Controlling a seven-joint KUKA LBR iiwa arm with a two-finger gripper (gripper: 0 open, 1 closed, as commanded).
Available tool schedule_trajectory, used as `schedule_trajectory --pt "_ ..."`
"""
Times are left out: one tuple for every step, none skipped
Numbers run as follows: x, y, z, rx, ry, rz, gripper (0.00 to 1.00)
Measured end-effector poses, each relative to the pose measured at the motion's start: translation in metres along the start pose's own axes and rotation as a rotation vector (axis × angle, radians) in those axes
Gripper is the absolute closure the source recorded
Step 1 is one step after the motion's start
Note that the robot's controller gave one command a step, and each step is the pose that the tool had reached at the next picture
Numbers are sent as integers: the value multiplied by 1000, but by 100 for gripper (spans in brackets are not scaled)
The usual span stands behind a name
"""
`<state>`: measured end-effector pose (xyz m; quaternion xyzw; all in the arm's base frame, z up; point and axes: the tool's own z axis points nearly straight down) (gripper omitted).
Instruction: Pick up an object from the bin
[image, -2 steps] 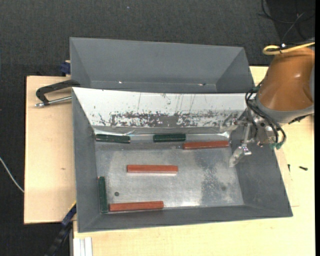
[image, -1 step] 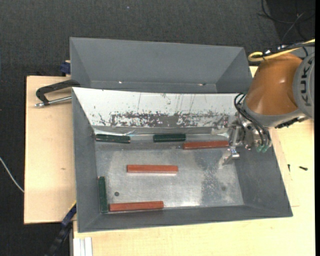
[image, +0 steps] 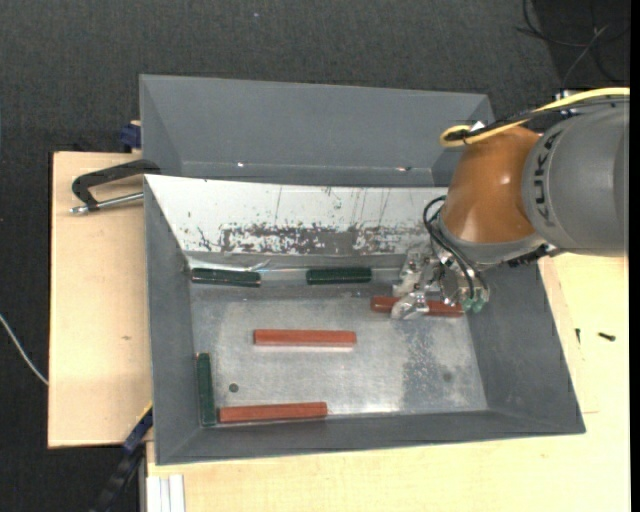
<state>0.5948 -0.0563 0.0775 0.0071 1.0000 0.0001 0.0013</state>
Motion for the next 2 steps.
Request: schedule_trajectory --pt "0 0 0 0 0 0 100" --pt "10 -7 -125 0 -4 8 100"
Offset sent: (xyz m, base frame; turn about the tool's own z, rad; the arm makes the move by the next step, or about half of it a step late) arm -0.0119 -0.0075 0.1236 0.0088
